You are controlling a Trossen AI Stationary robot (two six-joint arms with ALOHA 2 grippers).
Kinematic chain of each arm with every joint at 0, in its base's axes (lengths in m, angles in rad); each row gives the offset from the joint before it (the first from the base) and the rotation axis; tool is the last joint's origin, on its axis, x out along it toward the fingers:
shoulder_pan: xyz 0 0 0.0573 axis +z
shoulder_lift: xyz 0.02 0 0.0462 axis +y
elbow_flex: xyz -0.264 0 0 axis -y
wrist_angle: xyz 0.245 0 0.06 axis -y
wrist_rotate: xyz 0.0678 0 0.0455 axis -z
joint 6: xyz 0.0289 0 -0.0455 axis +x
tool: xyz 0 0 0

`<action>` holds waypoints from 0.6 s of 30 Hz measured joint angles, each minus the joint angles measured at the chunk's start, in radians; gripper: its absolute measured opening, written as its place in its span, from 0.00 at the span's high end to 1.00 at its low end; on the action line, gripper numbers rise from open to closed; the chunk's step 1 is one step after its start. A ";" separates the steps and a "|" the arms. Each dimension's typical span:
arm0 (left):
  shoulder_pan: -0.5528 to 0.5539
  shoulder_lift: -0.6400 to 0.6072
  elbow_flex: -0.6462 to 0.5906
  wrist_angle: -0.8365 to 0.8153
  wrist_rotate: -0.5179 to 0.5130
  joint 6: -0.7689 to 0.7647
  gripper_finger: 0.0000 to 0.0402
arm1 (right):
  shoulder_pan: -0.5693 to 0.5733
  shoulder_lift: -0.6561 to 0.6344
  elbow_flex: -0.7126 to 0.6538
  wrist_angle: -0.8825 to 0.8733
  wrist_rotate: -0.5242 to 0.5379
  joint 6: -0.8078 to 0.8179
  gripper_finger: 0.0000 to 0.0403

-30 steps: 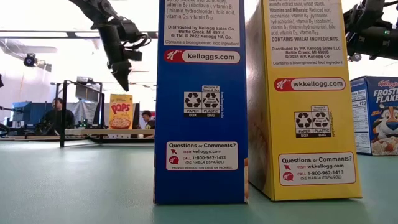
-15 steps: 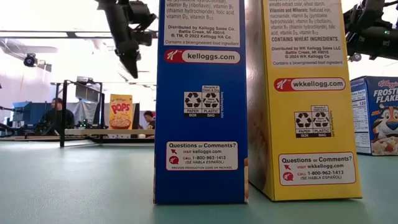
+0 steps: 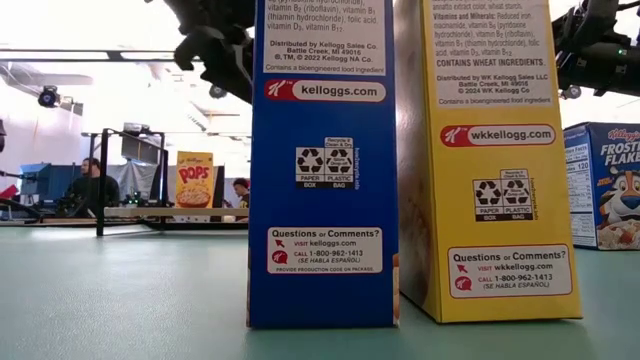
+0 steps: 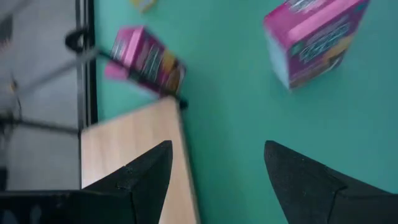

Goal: Stack cereal on shelf
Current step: Put the middle pink cereal box on the shelf

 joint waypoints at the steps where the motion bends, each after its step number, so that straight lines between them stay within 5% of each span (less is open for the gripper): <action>1: -0.016 0.005 -0.016 0.035 0.000 0.014 0.41 | 0.000 0.000 0.000 0.000 0.000 0.000 0.42; 7: -0.058 0.065 -0.064 0.247 0.091 0.075 0.41 | 0.000 0.000 0.000 0.000 0.000 0.000 0.42; 18: -0.093 0.158 -0.064 0.316 0.155 0.059 0.41 | 0.000 0.000 0.000 0.000 0.000 0.000 0.42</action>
